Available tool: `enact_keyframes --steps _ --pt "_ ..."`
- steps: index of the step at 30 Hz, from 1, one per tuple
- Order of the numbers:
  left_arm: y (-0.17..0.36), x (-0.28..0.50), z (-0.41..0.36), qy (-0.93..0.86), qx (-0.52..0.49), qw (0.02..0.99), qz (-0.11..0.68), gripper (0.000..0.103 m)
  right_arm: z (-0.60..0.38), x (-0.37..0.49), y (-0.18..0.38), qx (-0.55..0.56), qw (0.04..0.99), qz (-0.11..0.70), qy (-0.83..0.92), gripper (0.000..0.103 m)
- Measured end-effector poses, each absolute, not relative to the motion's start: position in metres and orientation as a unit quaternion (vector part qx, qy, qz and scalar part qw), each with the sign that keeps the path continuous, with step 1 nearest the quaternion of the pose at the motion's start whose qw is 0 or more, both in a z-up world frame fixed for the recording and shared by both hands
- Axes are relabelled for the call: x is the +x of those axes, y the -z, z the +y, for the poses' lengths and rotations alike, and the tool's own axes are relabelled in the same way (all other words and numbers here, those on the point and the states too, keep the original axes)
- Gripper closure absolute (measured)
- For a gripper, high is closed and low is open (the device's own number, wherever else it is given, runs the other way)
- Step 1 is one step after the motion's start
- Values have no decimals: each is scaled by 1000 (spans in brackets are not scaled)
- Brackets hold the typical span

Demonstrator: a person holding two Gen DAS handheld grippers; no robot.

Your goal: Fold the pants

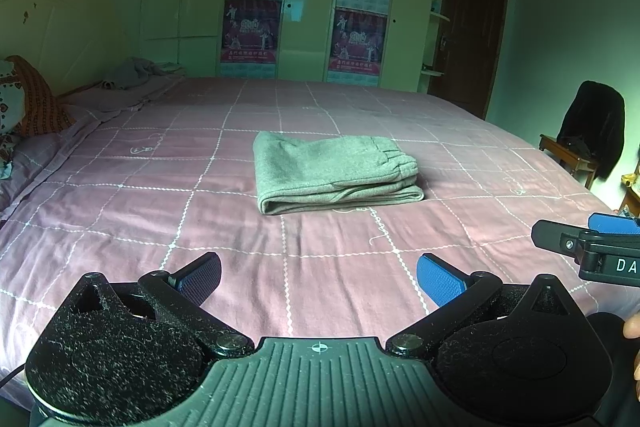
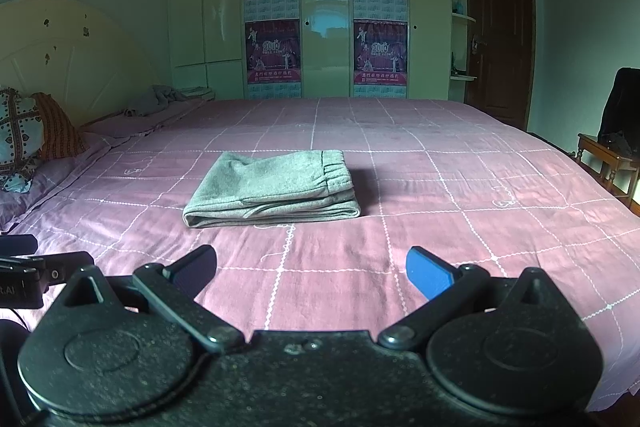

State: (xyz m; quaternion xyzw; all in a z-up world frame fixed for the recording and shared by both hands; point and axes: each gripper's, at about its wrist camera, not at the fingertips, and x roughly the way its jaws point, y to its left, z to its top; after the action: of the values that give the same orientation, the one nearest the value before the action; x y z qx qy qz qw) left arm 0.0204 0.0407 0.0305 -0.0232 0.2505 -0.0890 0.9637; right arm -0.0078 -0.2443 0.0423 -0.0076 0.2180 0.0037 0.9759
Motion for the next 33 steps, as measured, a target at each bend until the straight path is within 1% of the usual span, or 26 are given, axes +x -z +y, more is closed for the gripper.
enact_keyframes --steps 28,33 --pt "-20 23 39 90 -14 963 253 0 -250 -9 -37 -7 974 225 -6 2" --pt "-21 21 39 97 -15 966 241 0 -252 -7 -37 -4 974 227 -6 2"
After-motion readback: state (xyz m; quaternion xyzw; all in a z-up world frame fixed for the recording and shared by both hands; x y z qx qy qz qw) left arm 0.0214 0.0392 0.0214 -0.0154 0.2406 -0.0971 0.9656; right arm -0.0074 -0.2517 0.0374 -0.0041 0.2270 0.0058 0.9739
